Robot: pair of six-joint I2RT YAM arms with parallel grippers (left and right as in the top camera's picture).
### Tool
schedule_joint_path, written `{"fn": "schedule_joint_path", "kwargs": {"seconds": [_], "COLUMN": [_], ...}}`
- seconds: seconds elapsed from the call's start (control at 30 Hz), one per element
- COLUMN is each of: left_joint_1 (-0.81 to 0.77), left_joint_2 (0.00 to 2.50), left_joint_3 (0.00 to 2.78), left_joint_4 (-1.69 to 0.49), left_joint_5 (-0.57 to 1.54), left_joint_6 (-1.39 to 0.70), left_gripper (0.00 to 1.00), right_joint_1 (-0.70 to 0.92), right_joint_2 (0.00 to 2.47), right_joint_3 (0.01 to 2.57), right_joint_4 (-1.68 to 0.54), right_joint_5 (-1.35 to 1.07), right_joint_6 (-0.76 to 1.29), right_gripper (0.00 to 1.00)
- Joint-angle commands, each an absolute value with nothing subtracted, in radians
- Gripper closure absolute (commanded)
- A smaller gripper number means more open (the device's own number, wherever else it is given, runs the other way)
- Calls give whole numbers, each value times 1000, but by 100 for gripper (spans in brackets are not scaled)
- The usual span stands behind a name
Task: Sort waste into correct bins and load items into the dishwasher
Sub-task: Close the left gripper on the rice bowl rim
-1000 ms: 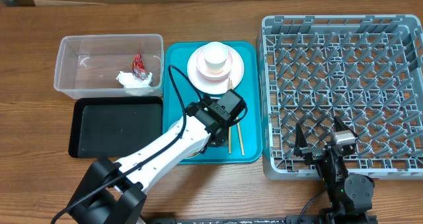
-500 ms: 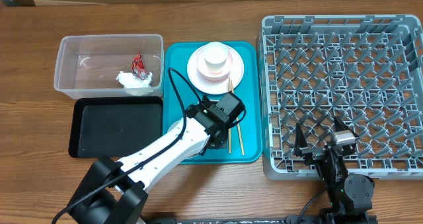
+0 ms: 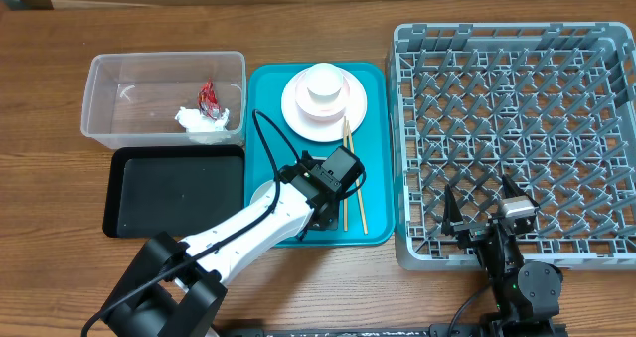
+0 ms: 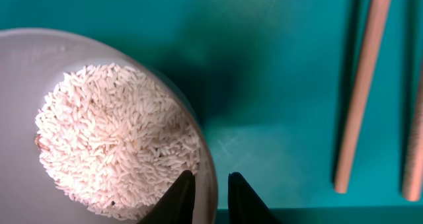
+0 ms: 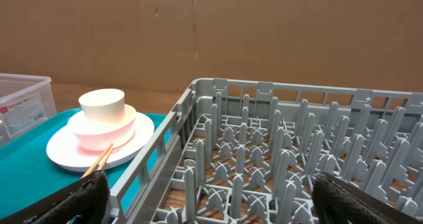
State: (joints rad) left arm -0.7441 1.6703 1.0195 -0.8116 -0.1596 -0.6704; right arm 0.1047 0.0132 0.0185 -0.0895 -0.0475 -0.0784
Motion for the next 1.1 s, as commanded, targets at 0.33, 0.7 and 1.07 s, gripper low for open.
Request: {"fn": "schedule_joint_path", "kwargs": {"seconds": [0.33,0.7,1.07], "left_joint_1": [-740,-739,-739], "left_joint_2": [1680,1680,1649], "left_joint_3": [977,977,1024], "left_joint_4": [-754,-741,-803], "left_joint_5": [-159,-167,-85], "left_joint_6": [-676,-672,-569], "left_gripper": [84,96,96], "right_joint_1": [101,101,101], "right_joint_2": [5,5,5], "right_joint_3": [8,8,8], "right_joint_4": [-81,-81,-81], "right_joint_5": [-45,-45,-45], "right_joint_6": [-79,-79,-79], "right_gripper": [0,0,0]}}
